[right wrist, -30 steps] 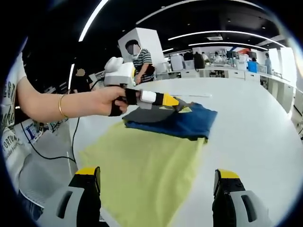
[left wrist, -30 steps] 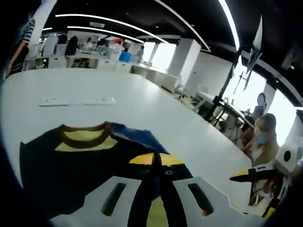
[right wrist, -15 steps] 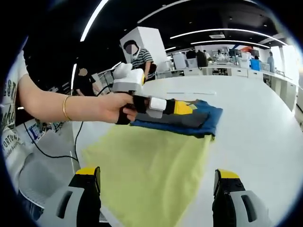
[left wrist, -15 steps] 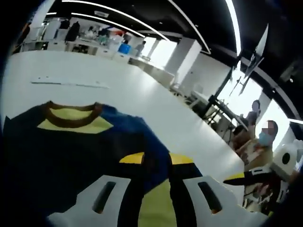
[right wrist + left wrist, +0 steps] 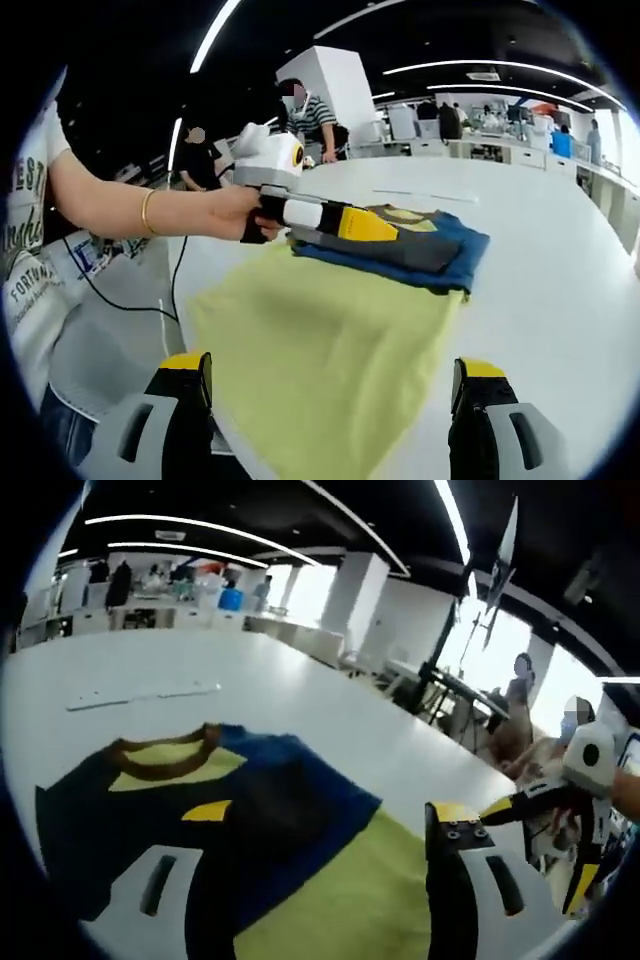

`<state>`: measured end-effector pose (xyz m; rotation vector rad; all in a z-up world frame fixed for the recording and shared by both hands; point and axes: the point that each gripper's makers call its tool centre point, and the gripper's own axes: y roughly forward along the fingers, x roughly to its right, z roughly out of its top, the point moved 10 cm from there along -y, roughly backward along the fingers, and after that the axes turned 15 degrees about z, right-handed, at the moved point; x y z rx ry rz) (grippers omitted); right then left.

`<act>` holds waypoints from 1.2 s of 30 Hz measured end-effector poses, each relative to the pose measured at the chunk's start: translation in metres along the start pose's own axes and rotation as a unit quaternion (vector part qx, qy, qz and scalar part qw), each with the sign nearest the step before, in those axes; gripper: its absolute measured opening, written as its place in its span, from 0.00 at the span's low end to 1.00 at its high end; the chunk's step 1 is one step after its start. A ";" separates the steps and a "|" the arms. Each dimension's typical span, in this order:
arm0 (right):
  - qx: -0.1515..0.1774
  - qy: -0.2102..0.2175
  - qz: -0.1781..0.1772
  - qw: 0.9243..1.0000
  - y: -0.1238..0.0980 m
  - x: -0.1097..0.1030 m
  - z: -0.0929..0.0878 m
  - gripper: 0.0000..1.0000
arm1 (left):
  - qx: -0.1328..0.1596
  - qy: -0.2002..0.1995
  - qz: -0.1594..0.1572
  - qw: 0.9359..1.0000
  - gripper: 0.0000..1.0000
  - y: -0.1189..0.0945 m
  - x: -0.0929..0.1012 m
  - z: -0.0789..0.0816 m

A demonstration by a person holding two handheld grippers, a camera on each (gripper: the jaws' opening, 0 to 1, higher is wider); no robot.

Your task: Fold the garment on the visible template until the final outline fits inside the template.

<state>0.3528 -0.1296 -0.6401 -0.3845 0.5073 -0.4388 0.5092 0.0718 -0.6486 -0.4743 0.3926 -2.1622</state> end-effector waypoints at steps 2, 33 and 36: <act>-0.002 -0.007 0.010 1.000 0.000 -0.002 0.001 0.99 | 0.001 0.008 -0.003 1.000 0.81 -0.007 -0.005 -0.003; -0.103 -0.070 0.040 0.991 0.003 -0.032 -0.017 0.83 | -0.025 0.145 -0.057 0.988 0.92 -0.129 -0.009 -0.052; -0.117 -0.073 0.046 0.989 0.003 -0.035 -0.021 0.82 | -0.038 0.168 -0.057 0.983 0.85 -0.145 -0.013 -0.062</act>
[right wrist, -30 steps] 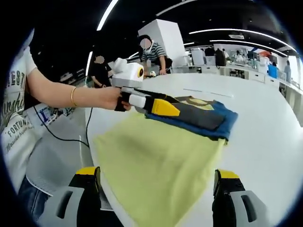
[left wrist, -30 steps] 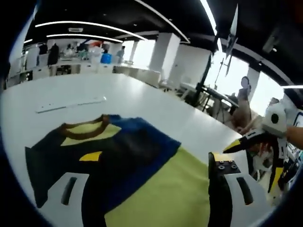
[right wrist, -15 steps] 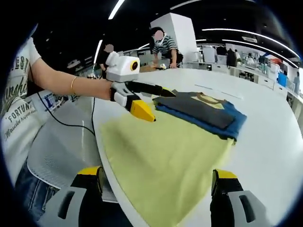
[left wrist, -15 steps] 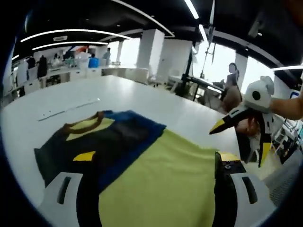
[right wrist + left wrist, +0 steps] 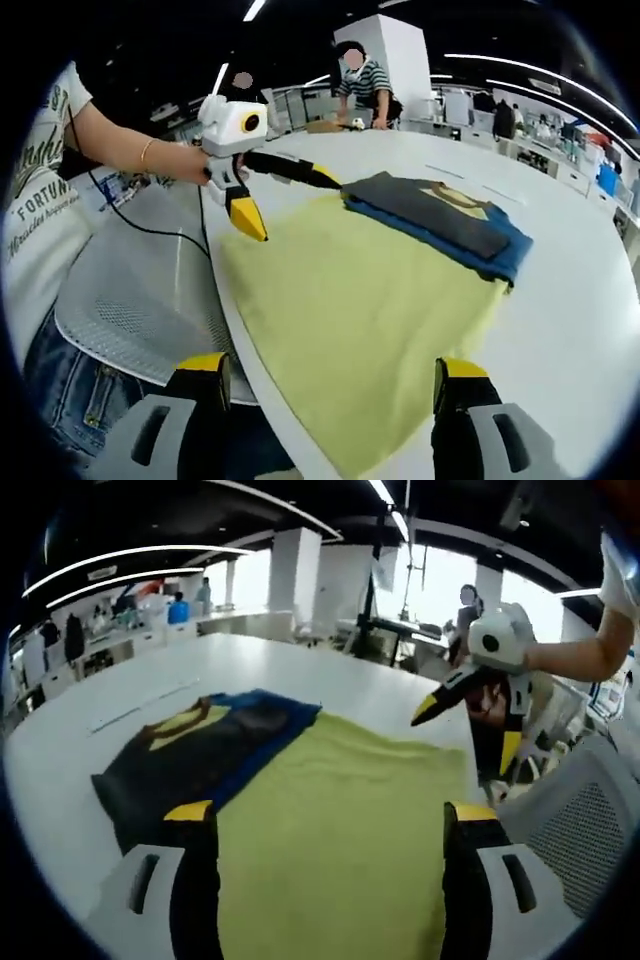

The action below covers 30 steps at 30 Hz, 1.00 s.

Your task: Fold the garment on the visible template until the final outline fits inside the template.

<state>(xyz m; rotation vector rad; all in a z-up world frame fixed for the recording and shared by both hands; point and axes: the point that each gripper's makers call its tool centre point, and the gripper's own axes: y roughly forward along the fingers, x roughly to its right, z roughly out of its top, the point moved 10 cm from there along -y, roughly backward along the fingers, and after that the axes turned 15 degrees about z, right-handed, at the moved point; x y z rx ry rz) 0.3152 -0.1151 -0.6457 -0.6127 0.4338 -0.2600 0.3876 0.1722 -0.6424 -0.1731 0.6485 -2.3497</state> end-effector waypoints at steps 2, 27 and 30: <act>-0.003 -0.002 -0.001 1.000 0.000 -0.001 -0.001 0.80 | -0.006 0.003 0.001 1.000 0.82 -0.007 0.001 -0.005; -0.049 -0.018 -0.020 0.998 -0.003 -0.007 -0.022 0.49 | -0.095 0.053 -0.032 0.994 0.41 -0.073 0.007 -0.060; -0.061 -0.021 -0.021 0.998 -0.003 -0.007 -0.025 0.45 | -0.105 0.054 -0.033 0.993 0.39 -0.077 0.006 -0.066</act>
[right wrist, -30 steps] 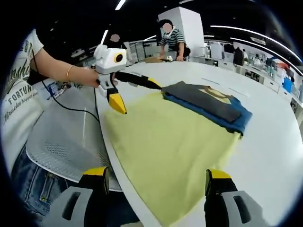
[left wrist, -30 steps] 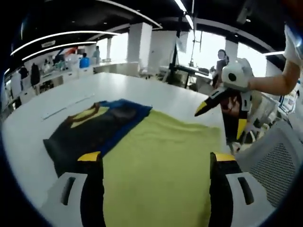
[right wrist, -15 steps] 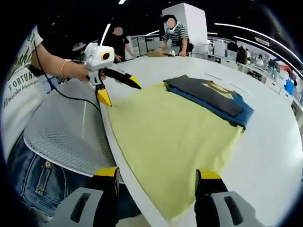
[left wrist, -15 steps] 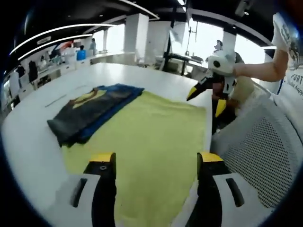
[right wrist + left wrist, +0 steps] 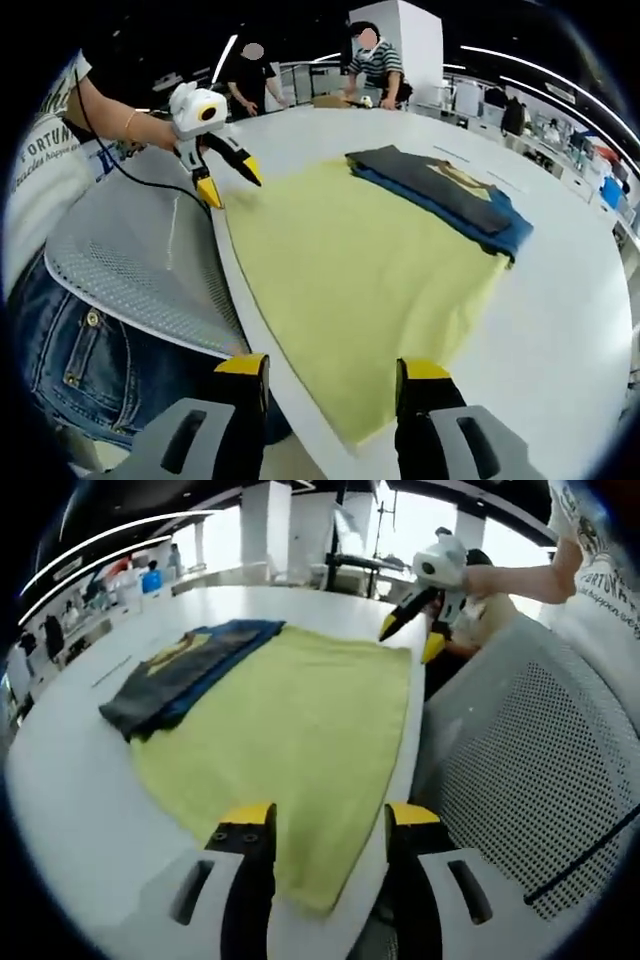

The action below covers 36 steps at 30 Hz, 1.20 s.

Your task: Fold the garment on the visible template until the final outline fits inside the template.

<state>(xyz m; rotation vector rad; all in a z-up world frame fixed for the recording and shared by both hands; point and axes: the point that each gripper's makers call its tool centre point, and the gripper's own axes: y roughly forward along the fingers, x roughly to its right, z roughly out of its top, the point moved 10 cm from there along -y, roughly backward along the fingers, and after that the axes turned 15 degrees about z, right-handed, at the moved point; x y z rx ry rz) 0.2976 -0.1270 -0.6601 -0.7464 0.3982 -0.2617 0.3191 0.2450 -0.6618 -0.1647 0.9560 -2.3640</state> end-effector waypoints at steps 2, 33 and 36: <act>-0.009 -0.001 -0.003 1.000 0.000 0.001 -0.002 0.43 | -0.005 -0.010 -0.007 1.000 0.37 -0.001 0.001 -0.004; -0.077 -0.021 -0.035 0.996 0.001 0.014 -0.015 0.19 | -0.060 0.072 0.021 0.995 0.18 0.000 -0.002 -0.021; -0.077 -0.020 -0.035 0.996 0.002 0.015 -0.015 0.10 | -0.061 0.076 0.026 0.995 0.10 0.000 -0.002 -0.020</act>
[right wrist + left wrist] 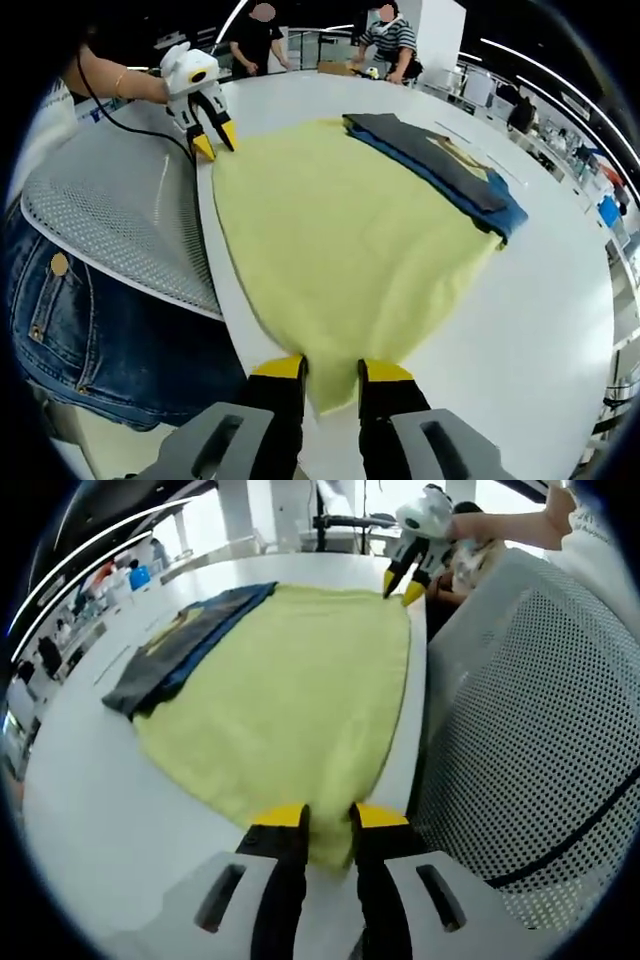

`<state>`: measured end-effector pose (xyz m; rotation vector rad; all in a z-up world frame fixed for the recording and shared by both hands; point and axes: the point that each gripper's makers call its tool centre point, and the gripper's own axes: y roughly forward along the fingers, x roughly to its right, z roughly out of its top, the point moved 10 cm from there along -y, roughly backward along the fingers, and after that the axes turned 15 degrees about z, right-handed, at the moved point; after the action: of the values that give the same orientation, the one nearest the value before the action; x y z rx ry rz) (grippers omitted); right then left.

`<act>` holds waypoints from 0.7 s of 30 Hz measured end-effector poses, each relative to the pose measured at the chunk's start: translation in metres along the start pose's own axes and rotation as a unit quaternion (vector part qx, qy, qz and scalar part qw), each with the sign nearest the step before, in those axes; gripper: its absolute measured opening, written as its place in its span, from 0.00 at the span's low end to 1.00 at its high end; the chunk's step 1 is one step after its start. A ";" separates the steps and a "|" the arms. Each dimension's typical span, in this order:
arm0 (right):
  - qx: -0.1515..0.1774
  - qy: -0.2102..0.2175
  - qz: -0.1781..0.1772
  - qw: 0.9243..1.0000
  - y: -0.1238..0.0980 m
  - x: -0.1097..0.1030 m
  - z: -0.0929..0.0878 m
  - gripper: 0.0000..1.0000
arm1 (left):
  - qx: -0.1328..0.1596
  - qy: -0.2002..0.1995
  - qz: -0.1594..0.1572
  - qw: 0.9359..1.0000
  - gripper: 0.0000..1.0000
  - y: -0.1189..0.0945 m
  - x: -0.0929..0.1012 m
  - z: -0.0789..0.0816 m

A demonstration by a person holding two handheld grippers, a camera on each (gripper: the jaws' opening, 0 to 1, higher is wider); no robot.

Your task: Fold the garment on the visible template until the final outline fits inside the template.

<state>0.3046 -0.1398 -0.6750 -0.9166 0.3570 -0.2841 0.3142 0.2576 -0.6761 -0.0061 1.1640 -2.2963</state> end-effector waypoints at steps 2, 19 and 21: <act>-0.005 -0.006 -0.008 1.000 0.000 0.002 0.000 0.05 | -0.002 -0.003 0.001 1.000 0.07 0.000 0.000 0.000; 0.013 0.018 -0.005 1.000 -0.010 0.000 0.000 0.00 | -0.007 0.018 0.016 1.000 0.00 -0.007 0.002 0.003; 0.016 0.020 -0.006 1.000 -0.011 -0.002 0.000 0.00 | -0.005 0.016 0.016 1.000 0.00 -0.009 0.003 0.003</act>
<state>0.3015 -0.1454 -0.6660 -0.8837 0.3826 -0.3173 0.3083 0.2578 -0.6682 0.0441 1.1833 -2.2700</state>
